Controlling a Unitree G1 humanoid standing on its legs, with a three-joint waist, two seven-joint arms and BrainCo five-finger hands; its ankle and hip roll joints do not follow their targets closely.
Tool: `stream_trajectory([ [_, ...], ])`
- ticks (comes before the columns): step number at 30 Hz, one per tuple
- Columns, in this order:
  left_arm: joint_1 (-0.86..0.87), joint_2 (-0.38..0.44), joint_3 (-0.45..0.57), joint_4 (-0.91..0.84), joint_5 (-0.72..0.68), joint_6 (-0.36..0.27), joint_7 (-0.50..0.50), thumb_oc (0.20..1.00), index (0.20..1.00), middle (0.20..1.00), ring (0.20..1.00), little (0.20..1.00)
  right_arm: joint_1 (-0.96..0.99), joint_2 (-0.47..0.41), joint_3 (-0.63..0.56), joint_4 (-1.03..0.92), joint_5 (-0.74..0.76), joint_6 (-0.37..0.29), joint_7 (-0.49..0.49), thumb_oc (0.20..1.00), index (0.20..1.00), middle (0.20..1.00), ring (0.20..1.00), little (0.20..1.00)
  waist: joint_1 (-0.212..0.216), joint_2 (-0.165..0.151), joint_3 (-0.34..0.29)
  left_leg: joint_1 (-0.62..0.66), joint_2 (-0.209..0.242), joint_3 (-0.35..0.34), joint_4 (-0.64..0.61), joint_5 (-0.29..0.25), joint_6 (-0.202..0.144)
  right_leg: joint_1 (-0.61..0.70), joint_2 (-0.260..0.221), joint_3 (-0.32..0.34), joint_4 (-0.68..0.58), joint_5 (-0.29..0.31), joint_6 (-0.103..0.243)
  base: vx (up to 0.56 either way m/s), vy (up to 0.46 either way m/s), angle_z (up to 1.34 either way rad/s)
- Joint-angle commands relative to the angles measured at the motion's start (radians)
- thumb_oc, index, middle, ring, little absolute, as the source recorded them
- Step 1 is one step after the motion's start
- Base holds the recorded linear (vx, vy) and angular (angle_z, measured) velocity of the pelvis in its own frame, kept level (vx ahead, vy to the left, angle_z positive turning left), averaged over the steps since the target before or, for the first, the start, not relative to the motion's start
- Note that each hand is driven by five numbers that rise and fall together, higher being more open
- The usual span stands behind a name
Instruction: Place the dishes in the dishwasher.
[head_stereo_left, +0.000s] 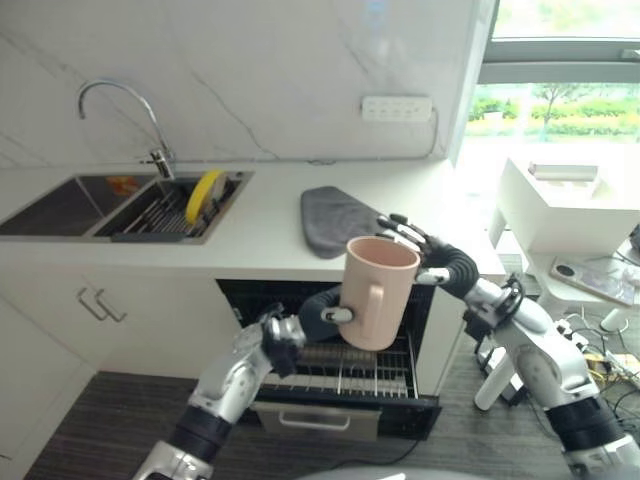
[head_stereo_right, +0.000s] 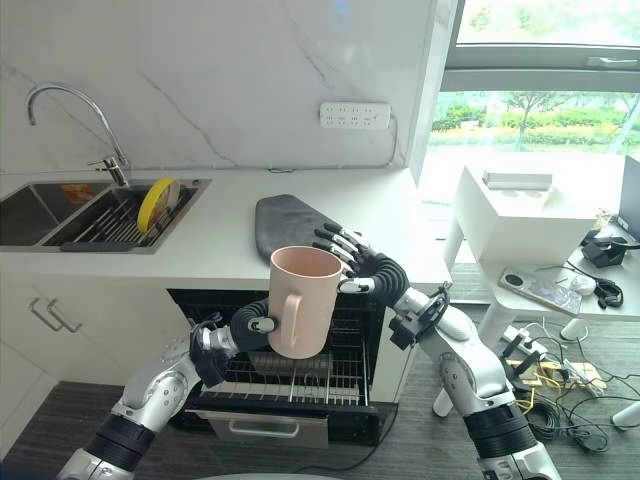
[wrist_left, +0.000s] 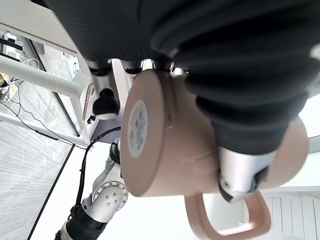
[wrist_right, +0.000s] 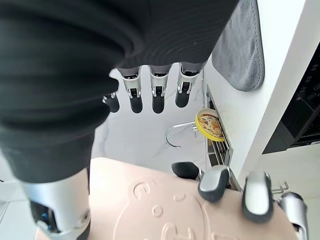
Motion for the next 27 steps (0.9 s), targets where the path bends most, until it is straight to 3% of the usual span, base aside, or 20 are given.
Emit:
stream_trajectory([
  [1, -0.111, 0.013, 0.011, 0.018, -0.009, -0.032, -0.019, 0.2, 0.2, 0.2, 0.2, 0.2, -0.108, 0.027, -0.008, -0.024, 0.012, 0.0, 0.058, 1.0, 1.0, 1.0, 1.0, 1.0, 0.009, -0.032, 0.037, 0.061, 0.006, 0.055, 0.008, -0.101, 0.002, 0.027, -0.038, -0.015, 0.002, -0.107, 0.029, 0.0, 0.0, 0.0],
  [11, -0.114, 0.02, 0.026, 0.027, 0.003, -0.029, -0.027, 0.2, 0.2, 0.2, 0.2, 0.2, -0.111, 0.004, 0.005, -0.068, 0.011, 0.058, 0.138, 1.0, 1.0, 1.0, 1.0, 1.0, 0.008, -0.039, 0.037, 0.062, 0.009, 0.058, 0.008, -0.098, -0.002, 0.03, -0.038, -0.016, 0.002, -0.109, 0.031, 0.0, 0.0, 0.0],
  [27, -0.115, 0.019, 0.012, 0.056, 0.042, -0.022, -0.031, 0.2, 0.2, 0.2, 0.2, 0.2, -0.16, 0.017, 0.04, -0.136, 0.037, 0.066, 0.156, 1.0, 1.0, 1.0, 1.0, 1.0, 0.007, -0.037, 0.039, 0.065, 0.012, 0.071, 0.008, -0.095, -0.001, 0.029, -0.038, -0.011, 0.002, -0.106, 0.03, 0.0, 0.0, 0.0],
])
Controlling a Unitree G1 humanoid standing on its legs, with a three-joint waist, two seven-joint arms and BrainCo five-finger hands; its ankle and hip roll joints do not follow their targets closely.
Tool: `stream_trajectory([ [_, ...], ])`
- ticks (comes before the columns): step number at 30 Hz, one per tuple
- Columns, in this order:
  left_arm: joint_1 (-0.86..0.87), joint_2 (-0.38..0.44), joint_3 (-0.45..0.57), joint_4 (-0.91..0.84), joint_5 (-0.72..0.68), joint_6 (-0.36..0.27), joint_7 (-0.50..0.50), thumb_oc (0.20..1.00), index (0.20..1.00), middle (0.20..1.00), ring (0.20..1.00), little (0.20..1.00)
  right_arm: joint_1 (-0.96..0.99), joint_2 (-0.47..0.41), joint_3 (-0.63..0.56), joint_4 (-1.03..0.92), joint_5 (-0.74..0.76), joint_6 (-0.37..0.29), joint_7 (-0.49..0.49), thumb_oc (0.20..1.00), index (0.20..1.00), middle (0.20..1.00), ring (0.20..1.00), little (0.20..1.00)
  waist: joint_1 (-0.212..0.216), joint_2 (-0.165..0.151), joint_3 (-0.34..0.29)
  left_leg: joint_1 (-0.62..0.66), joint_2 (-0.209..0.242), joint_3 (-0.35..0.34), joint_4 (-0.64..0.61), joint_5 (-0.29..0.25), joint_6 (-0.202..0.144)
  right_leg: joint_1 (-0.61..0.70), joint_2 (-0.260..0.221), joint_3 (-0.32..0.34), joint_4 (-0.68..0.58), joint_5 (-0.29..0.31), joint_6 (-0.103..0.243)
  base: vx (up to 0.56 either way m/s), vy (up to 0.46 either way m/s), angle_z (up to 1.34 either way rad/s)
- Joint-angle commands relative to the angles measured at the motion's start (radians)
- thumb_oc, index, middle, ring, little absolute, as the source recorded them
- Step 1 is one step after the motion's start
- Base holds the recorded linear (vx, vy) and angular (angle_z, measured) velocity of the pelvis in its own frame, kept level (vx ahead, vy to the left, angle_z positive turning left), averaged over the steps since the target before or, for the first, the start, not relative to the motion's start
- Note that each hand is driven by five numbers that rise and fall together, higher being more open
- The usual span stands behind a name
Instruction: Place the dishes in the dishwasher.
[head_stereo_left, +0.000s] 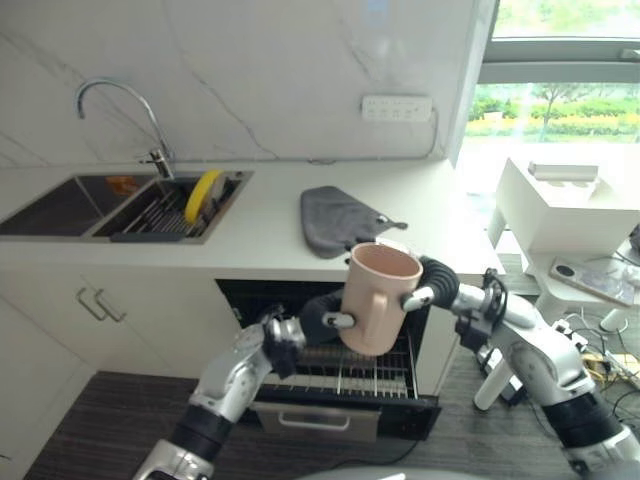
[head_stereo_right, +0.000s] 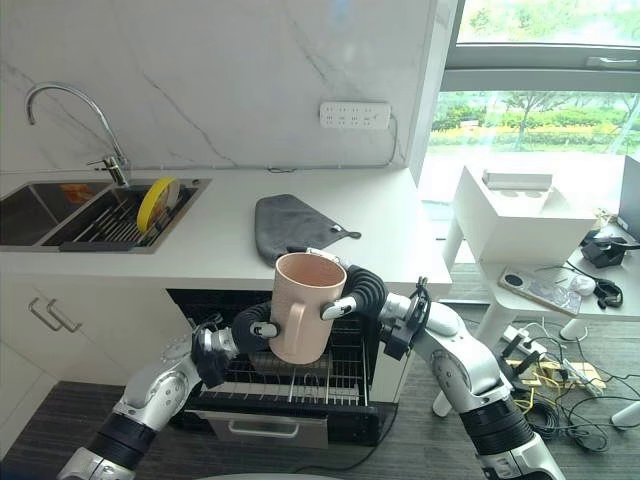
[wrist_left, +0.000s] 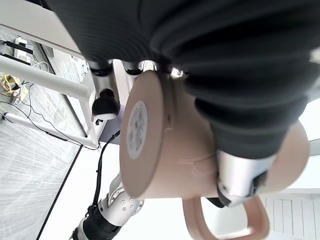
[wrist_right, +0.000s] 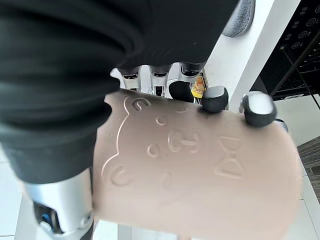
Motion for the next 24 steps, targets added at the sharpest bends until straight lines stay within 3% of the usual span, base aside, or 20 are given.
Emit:
stream_trajectory([
  [1, -0.109, 0.022, 0.012, 0.025, 0.003, -0.026, -0.007, 0.2, 0.2, 0.2, 0.2, 0.2, -0.125, 0.037, -0.023, -0.074, 0.036, -0.043, 0.017, 1.0, 1.0, 1.0, 1.0, 1.0, 0.004, -0.037, 0.039, 0.066, 0.006, 0.068, 0.008, -0.095, 0.0, 0.03, -0.039, -0.012, 0.002, -0.105, 0.031, 0.0, 0.0, 0.0],
  [20, -0.106, 0.013, 0.026, 0.025, -0.004, -0.034, 0.0, 0.2, 0.2, 0.2, 0.2, 0.2, -0.126, 0.039, -0.005, -0.112, 0.017, -0.018, 0.05, 1.0, 1.0, 1.0, 1.0, 1.0, 0.005, -0.041, 0.041, 0.067, 0.008, 0.071, 0.008, -0.093, 0.0, 0.033, -0.037, -0.009, 0.002, -0.108, 0.028, 0.0, 0.0, 0.0],
  [21, -0.107, 0.013, 0.027, 0.025, -0.005, -0.033, 0.0, 0.2, 0.2, 0.2, 0.2, 0.2, -0.127, 0.039, -0.004, -0.114, 0.015, -0.018, 0.053, 0.84, 0.84, 0.84, 0.84, 0.84, 0.005, -0.042, 0.041, 0.068, 0.008, 0.071, 0.008, -0.093, 0.0, 0.034, -0.037, -0.01, 0.002, -0.108, 0.028, 0.0, 0.0, 0.0],
  [22, -0.108, 0.014, 0.029, 0.023, -0.006, -0.03, -0.001, 0.2, 0.2, 0.2, 0.2, 0.2, -0.129, 0.039, -0.004, -0.114, 0.015, -0.025, 0.053, 0.376, 0.376, 0.376, 0.376, 0.376, 0.006, -0.042, 0.041, 0.068, 0.008, 0.071, 0.008, -0.093, 0.0, 0.034, -0.037, -0.01, 0.002, -0.109, 0.028, 0.0, 0.0, 0.0],
  [23, -0.11, 0.013, 0.029, 0.028, -0.006, -0.031, -0.002, 0.2, 0.2, 0.2, 0.2, 0.2, -0.133, 0.039, -0.004, -0.112, 0.015, -0.028, 0.064, 0.2, 0.2, 0.2, 0.2, 0.2, 0.007, -0.042, 0.041, 0.067, 0.008, 0.07, 0.008, -0.094, 0.001, 0.035, -0.037, -0.01, 0.002, -0.109, 0.028, 0.0, 0.0, 0.0],
  [24, -0.111, 0.011, 0.029, 0.031, -0.005, -0.033, -0.003, 0.2, 0.2, 0.2, 0.2, 0.2, -0.136, 0.04, -0.001, -0.114, 0.004, -0.034, 0.081, 0.2, 0.2, 0.2, 0.2, 0.2, 0.007, -0.043, 0.041, 0.067, 0.007, 0.069, 0.008, -0.093, 0.001, 0.035, -0.037, -0.01, 0.002, -0.109, 0.028, 0.0, 0.0, 0.0],
])
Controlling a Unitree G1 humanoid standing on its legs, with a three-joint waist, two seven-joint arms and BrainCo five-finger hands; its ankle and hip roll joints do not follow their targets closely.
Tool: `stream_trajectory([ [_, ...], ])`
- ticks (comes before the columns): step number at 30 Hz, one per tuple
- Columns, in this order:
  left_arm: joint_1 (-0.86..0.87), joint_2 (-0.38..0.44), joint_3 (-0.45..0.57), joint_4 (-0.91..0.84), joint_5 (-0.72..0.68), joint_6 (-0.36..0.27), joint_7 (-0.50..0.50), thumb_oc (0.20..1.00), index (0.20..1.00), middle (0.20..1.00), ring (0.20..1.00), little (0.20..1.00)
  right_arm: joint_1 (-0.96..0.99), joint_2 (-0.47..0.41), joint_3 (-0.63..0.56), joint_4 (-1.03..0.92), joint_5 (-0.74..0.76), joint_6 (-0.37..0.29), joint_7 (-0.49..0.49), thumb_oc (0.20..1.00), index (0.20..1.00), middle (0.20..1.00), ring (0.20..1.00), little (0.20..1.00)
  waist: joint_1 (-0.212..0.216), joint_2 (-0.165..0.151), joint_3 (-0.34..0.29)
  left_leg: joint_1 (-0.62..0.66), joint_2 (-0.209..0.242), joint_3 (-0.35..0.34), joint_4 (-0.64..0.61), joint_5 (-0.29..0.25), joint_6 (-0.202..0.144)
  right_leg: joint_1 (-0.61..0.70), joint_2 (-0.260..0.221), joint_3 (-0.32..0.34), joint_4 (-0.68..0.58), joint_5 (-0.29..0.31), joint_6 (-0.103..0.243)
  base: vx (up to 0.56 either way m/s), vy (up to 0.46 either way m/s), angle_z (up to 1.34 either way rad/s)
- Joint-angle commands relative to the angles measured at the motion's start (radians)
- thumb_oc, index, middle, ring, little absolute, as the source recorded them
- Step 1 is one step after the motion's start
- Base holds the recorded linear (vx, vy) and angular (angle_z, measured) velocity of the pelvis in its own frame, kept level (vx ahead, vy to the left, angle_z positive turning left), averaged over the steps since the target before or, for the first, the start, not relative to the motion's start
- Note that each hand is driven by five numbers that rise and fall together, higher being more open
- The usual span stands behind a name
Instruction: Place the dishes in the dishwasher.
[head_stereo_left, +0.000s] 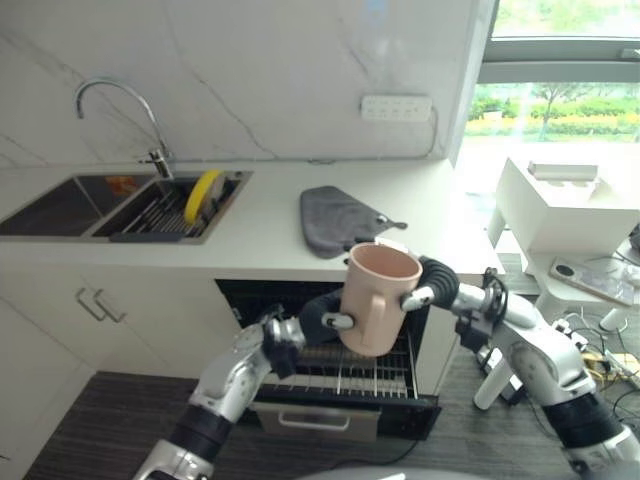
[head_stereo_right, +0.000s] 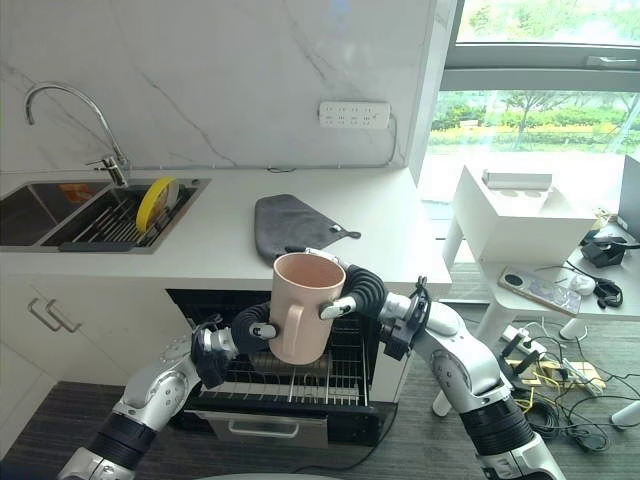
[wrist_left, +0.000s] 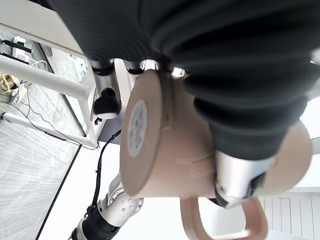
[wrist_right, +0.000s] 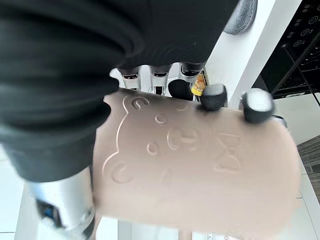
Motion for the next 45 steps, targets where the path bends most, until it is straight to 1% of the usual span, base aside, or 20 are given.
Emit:
stream_trajectory([
  [1, -0.11, 0.012, 0.015, 0.031, -0.005, -0.032, 0.003, 0.2, 0.2, 0.2, 0.2, 0.2, -0.135, 0.039, 0.008, -0.105, 0.005, -0.045, 0.075, 0.2, 0.2, 0.2, 0.2, 0.2, 0.006, -0.043, 0.04, 0.067, 0.007, 0.065, 0.008, -0.093, 0.001, 0.035, -0.037, -0.011, 0.002, -0.109, 0.028, 0.0, 0.0, 0.0],
  [4, -0.108, 0.009, 0.015, 0.03, -0.004, -0.031, 0.001, 0.2, 0.2, 0.2, 0.2, 0.2, -0.138, 0.038, 0.014, -0.114, 0.005, -0.055, 0.102, 0.2, 0.2, 0.2, 0.2, 0.2, 0.008, -0.044, 0.039, 0.066, 0.007, 0.062, 0.008, -0.094, 0.0, 0.037, -0.036, -0.013, 0.002, -0.11, 0.027, 0.0, 0.0, 0.0],
  [10, -0.103, 0.005, 0.016, 0.022, -0.003, -0.026, 0.004, 0.2, 0.2, 0.2, 0.2, 0.2, -0.141, 0.031, 0.013, -0.12, -0.01, -0.088, 0.113, 0.2, 0.2, 0.2, 0.2, 0.2, 0.009, -0.044, 0.041, 0.066, 0.008, 0.062, 0.008, -0.093, -0.001, 0.038, -0.034, -0.012, 0.002, -0.112, 0.026, 0.0, 0.0, 0.0],
  [18, -0.099, 0.0, 0.017, 0.026, 0.015, -0.02, -0.003, 0.2, 0.2, 0.2, 0.2, 0.2, -0.135, 0.035, 0.006, -0.127, -0.028, -0.128, 0.101, 0.2, 0.2, 0.2, 0.2, 0.2, 0.005, -0.042, 0.043, 0.068, 0.01, 0.067, 0.008, -0.092, -0.001, 0.036, -0.033, -0.006, 0.002, -0.111, 0.025, 0.0, 0.0, 0.0],
  [23, -0.087, 0.001, 0.021, 0.027, 0.014, -0.024, 0.025, 0.2, 0.2, 0.2, 0.2, 0.2, -0.121, 0.046, 0.0, -0.126, -0.023, -0.141, 0.086, 0.2, 0.2, 0.2, 0.2, 0.2, 0.006, -0.039, 0.045, 0.068, 0.011, 0.069, 0.008, -0.092, 0.0, 0.037, -0.032, -0.007, 0.002, -0.112, 0.024, 0.0, 0.0, 0.0],
  [24, -0.081, 0.0, 0.027, 0.022, 0.009, -0.022, 0.034, 0.36, 0.36, 0.36, 0.36, 0.36, -0.114, 0.049, -0.002, -0.126, -0.019, -0.139, 0.083, 0.2, 0.2, 0.2, 0.2, 0.2, 0.007, -0.039, 0.045, 0.068, 0.011, 0.07, 0.008, -0.092, 0.0, 0.037, -0.032, -0.009, 0.002, -0.112, 0.024, 0.0, 0.0, 0.0],
  [25, -0.079, -0.002, 0.028, 0.023, 0.008, -0.023, 0.038, 0.492, 0.492, 0.492, 0.492, 0.492, -0.112, 0.051, -0.002, -0.125, -0.019, -0.138, 0.082, 0.2, 0.2, 0.2, 0.2, 0.2, 0.007, -0.039, 0.045, 0.068, 0.011, 0.07, 0.008, -0.092, 0.0, 0.037, -0.032, -0.009, 0.002, -0.112, 0.024, 0.0, 0.0, 0.0],
  [26, -0.075, -0.006, 0.029, 0.025, 0.005, -0.027, 0.047, 0.583, 0.583, 0.583, 0.583, 0.583, -0.109, 0.053, -0.003, -0.125, -0.022, -0.137, 0.078, 0.2, 0.2, 0.2, 0.2, 0.2, 0.006, -0.039, 0.046, 0.068, 0.012, 0.071, 0.008, -0.092, 0.0, 0.037, -0.032, -0.008, 0.002, -0.113, 0.024, 0.0, 0.0, 0.0],
  [27, -0.068, -0.012, 0.037, 0.025, -0.004, -0.024, 0.058, 0.956, 0.956, 0.956, 0.956, 0.956, -0.105, 0.053, -0.007, -0.124, -0.02, -0.139, 0.075, 0.2, 0.2, 0.2, 0.2, 0.2, 0.008, -0.04, 0.046, 0.068, 0.012, 0.07, 0.008, -0.092, 0.0, 0.037, -0.031, -0.009, 0.002, -0.113, 0.023, 0.0, 0.0, 0.0],
  [28, -0.065, -0.015, 0.04, 0.026, -0.009, -0.025, 0.066, 1.0, 1.0, 1.0, 1.0, 1.0, -0.103, 0.053, -0.009, -0.124, -0.016, -0.142, 0.073, 0.2, 0.2, 0.2, 0.2, 0.2, 0.008, -0.04, 0.047, 0.068, 0.012, 0.07, 0.008, -0.091, 0.0, 0.038, -0.032, -0.01, 0.002, -0.113, 0.023, 0.0, 0.0, 0.0],
  [32, -0.059, -0.024, 0.053, 0.028, -0.027, -0.03, 0.101, 1.0, 1.0, 1.0, 1.0, 1.0, -0.094, 0.055, -0.018, -0.12, -0.014, -0.138, 0.064, 0.2, 0.2, 0.2, 0.2, 0.2, 0.01, -0.042, 0.046, 0.067, 0.012, 0.068, 0.008, -0.091, -0.001, 0.038, -0.032, -0.013, 0.002, -0.113, 0.023, 0.0, 0.0, 0.0],
  [35, -0.054, -0.031, 0.068, 0.035, -0.039, -0.047, 0.147, 1.0, 1.0, 1.0, 1.0, 1.0, -0.085, 0.051, -0.029, -0.114, -0.023, -0.14, 0.05, 0.2, 0.2, 0.2, 0.2, 0.2, 0.012, -0.043, 0.047, 0.067, 0.012, 0.065, 0.008, -0.09, -0.001, 0.04, -0.031, -0.018, 0.002, -0.114, 0.022, 0.0, 0.0, 0.0],
  [45, -0.032, -0.04, 0.147, 0.031, -0.074, -0.082, 0.25, 1.0, 1.0, 1.0, 1.0, 1.0, -0.044, 0.049, -0.074, -0.093, -0.064, -0.163, 0.015, 0.2, 0.2, 0.2, 0.2, 0.2, 0.019, -0.05, 0.047, 0.068, 0.013, 0.055, 0.008, -0.091, -0.001, 0.043, -0.032, -0.028, 0.002, -0.117, 0.021, 0.0, 0.0, 0.0],
])
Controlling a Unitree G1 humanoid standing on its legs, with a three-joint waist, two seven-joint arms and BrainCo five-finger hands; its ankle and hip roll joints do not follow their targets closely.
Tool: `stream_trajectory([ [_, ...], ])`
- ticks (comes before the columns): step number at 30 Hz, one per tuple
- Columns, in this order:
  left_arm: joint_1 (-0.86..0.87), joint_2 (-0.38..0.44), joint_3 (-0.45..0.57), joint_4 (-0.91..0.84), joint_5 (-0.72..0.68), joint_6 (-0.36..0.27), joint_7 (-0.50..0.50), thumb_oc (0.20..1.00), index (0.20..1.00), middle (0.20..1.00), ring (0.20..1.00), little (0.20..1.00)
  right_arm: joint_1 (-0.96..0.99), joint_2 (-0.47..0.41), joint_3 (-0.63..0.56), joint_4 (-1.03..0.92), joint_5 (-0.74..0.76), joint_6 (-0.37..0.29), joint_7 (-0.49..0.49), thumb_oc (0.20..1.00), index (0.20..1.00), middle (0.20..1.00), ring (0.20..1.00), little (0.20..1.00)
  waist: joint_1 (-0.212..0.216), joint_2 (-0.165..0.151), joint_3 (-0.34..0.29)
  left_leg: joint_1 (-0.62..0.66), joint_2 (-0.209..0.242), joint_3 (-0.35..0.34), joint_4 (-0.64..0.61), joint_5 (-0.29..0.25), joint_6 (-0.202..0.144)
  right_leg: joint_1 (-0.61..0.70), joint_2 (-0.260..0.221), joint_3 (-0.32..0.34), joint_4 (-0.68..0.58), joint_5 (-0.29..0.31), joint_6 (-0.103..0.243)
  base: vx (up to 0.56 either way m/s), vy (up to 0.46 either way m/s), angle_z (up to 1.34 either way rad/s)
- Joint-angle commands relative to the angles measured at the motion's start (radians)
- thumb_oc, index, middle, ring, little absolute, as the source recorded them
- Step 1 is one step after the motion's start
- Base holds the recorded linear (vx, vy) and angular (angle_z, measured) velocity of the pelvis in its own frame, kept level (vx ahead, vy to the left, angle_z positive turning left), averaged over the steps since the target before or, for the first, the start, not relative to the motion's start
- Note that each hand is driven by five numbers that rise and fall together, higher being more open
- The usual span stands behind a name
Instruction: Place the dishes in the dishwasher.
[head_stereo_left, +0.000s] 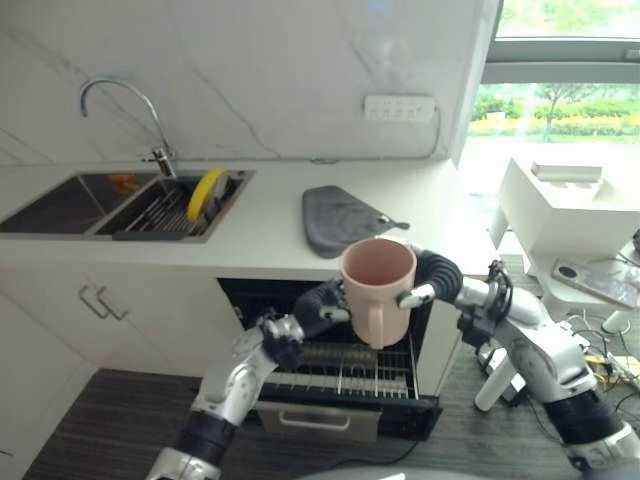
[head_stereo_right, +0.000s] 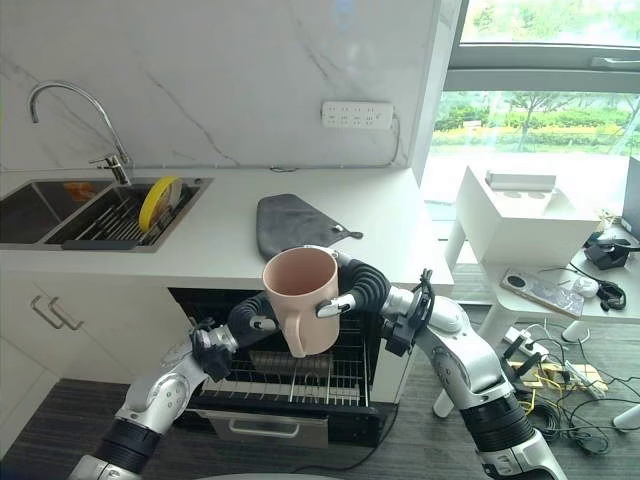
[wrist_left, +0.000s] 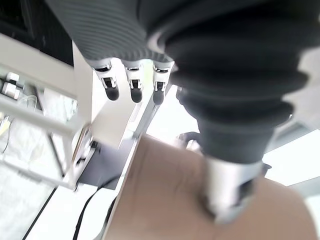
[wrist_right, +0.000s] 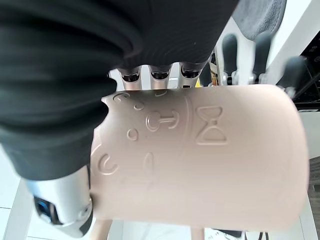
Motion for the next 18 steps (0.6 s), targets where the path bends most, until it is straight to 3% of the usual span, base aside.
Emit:
stream_trajectory([
  [1, -0.078, 0.023, 0.03, 0.01, -0.074, -0.064, 0.024, 1.0, 1.0, 1.0, 1.0, 1.0, -0.05, 0.048, -0.073, -0.084, 0.011, -0.073, -0.012, 0.2, 0.2, 0.2, 0.2, 0.2, 0.005, -0.047, 0.045, 0.068, 0.009, 0.057, 0.008, -0.092, -0.002, 0.043, -0.034, -0.026, 0.007, -0.116, 0.021, 0.0, 0.0, 0.0],
  [18, -0.04, 0.008, 0.115, 0.056, -0.1, -0.095, 0.12, 1.0, 1.0, 1.0, 1.0, 1.0, -0.015, 0.049, -0.133, -0.047, -0.009, -0.113, -0.058, 0.2, 0.2, 0.2, 0.2, 0.2, 0.012, -0.048, 0.042, 0.068, 0.009, 0.048, 0.008, -0.092, -0.002, 0.045, -0.032, -0.033, 0.007, -0.118, 0.019, 0.0, 0.0, 0.0],
])
